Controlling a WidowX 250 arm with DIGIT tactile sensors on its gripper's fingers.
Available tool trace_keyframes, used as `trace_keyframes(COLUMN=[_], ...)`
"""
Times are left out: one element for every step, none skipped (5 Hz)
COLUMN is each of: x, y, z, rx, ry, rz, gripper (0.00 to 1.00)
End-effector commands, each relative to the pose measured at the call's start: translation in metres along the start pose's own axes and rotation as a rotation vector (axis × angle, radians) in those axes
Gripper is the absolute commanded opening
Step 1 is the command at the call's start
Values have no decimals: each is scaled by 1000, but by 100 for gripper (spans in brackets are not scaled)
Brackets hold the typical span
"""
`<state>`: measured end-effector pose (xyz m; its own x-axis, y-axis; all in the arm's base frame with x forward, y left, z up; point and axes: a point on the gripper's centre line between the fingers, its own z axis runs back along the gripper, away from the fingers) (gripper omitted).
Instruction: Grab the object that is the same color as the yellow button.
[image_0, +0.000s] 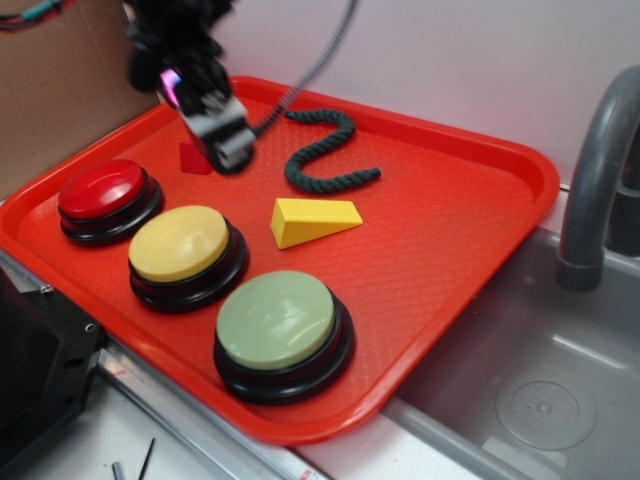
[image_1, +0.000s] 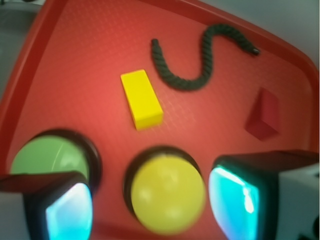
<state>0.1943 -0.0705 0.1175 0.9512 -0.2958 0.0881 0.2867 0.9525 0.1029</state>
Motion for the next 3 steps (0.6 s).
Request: trace_keyframes(x=[30,32,33], y=[1,7,10], z=[-47,-65,-84], rx=[-28,-23,-22], ry=[18,58,97], rz=[12,36,29], gripper=[100,100,100])
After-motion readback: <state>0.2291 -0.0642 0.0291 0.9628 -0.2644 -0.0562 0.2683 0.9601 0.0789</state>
